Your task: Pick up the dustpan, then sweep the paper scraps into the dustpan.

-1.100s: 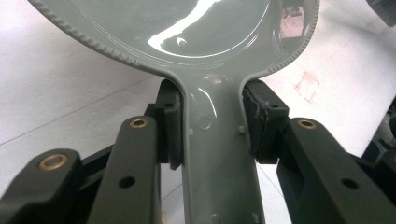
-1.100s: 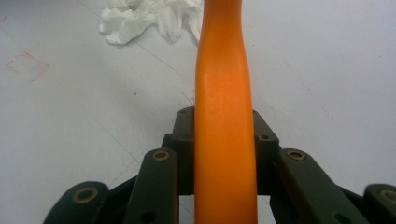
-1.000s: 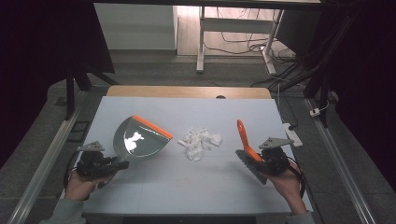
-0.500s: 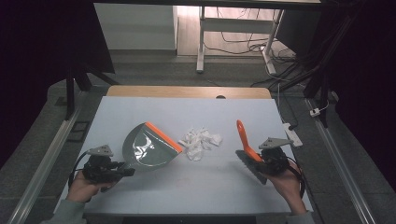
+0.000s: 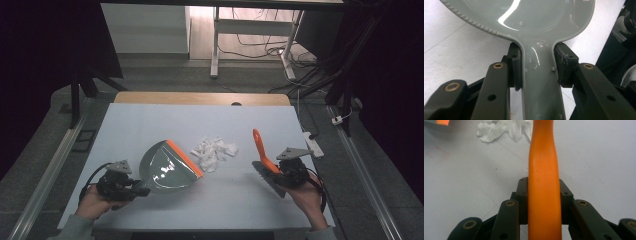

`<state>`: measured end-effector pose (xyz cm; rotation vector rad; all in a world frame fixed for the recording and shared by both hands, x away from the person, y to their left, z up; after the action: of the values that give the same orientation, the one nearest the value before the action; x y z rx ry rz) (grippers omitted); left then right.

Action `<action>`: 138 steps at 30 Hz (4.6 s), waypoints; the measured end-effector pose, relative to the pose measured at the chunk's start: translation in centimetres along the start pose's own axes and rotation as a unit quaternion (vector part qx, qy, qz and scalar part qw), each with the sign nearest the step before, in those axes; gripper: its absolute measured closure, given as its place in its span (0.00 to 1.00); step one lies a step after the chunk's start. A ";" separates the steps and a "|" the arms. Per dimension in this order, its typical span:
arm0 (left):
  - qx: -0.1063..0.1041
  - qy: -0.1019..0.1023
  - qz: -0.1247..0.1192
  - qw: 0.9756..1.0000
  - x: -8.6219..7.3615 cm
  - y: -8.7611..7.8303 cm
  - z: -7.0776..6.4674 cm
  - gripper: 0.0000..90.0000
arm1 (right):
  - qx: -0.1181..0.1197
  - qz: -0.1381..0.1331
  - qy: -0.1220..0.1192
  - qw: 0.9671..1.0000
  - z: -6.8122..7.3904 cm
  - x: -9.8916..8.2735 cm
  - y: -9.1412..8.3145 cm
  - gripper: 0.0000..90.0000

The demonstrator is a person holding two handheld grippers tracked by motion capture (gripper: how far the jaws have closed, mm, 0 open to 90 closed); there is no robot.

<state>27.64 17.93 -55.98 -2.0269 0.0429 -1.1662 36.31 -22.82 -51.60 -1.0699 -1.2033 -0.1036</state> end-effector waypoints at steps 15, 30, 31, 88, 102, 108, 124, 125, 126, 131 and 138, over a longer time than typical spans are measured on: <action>-0.014 0.022 0.040 0.999 -0.9 0.9 -0.8 0.69 | 0.000 0.002 0.000 1.000 0.0 -0.1 0.1 0.78; -0.010 0.012 0.057 0.998 -1.1 2.0 -0.3 0.69 | 0.000 0.000 0.000 1.000 0.1 0.1 0.1 0.78; -0.012 0.011 0.057 0.998 -1.1 2.0 -0.4 0.68 | 0.001 -0.001 0.001 1.000 0.0 0.1 0.0 0.78; -0.036 -0.007 0.056 0.998 -0.8 2.9 0.1 0.68 | -0.029 -0.003 -0.003 1.000 -2.3 7.2 8.6 0.78; -0.038 -0.008 0.055 0.998 -0.6 3.1 0.0 0.68 | -0.054 0.011 -0.001 0.998 -3.7 8.2 12.5 0.78; -0.037 -0.009 0.054 0.998 -0.6 3.0 0.0 0.68 | -0.058 0.015 -0.001 0.998 -4.0 8.4 14.0 0.78; -0.031 -0.011 0.056 0.998 -0.6 3.1 0.2 0.68 | -0.063 0.021 -0.008 0.998 -4.1 8.8 15.5 0.78; -0.031 -0.012 0.056 0.998 -0.6 3.2 0.2 0.68 | -0.062 0.021 -0.008 0.998 -4.1 8.8 15.5 0.78; -0.031 -0.012 0.056 0.998 -0.6 3.2 0.2 0.68 | -0.062 0.022 -0.006 0.998 -4.2 8.8 15.6 0.78; -0.032 -0.013 0.057 0.998 -0.6 3.3 0.2 0.68 | -0.064 0.024 -0.008 0.998 -4.1 9.0 16.1 0.78; -0.034 -0.017 0.058 0.998 -0.6 3.3 0.2 0.68 | -0.058 0.028 -0.013 0.998 -3.4 9.1 17.1 0.78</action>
<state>28.51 15.95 -58.60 -2.0735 0.1825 -1.0704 52.43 -11.97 -54.72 -1.2093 -1.2017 -0.1172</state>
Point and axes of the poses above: each handheld gripper's, and its own axes: y roughly forward along the jaws, x roughly out of its top, z roughly to its left, the point moved 9 cm from there along y, roughly forward along the jaws, and after that the axes turned 10 degrees about -z, right-handed, at the moved point
